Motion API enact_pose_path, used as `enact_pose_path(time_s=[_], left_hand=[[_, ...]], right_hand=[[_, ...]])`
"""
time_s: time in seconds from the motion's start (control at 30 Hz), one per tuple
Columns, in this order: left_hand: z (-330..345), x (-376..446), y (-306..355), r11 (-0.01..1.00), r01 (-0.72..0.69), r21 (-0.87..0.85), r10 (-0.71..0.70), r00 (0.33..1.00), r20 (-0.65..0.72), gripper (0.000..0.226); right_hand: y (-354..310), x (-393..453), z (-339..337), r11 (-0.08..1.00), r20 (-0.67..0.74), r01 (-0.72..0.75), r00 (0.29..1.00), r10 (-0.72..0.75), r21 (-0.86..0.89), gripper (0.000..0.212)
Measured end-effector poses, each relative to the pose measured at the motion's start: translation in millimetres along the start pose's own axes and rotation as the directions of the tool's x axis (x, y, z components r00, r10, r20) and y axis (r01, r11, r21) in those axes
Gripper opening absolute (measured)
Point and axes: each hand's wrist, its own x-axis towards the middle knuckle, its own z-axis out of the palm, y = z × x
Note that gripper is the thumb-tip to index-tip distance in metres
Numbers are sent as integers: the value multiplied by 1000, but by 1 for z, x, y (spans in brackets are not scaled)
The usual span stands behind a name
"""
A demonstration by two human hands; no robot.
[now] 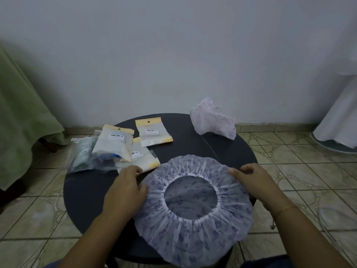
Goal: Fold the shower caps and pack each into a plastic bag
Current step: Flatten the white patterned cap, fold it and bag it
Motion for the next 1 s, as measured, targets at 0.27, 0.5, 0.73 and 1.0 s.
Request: enact_pose_path(time_s=[0.27,0.5,0.73,1.0], left_hand=[[4,-8,7,889,-433,153,404,896,186,41],[-10,-13,22,970,-200,136,181,973,143,26],[-5,2,32,988,-151,-17,150,988,-21,35],[21,26,42,975,-200,-92,214,961,177,48]], right_hand=[[-1,-6,-16,982,264,-106,954,145,-153,57],[-1,-3,-15,994,226,-78,970,93,-76,58],[-12,-6,-1,1000,338,-18,941,12,15,26],[-17,-4,7,999,350,34,936,-46,42,12]])
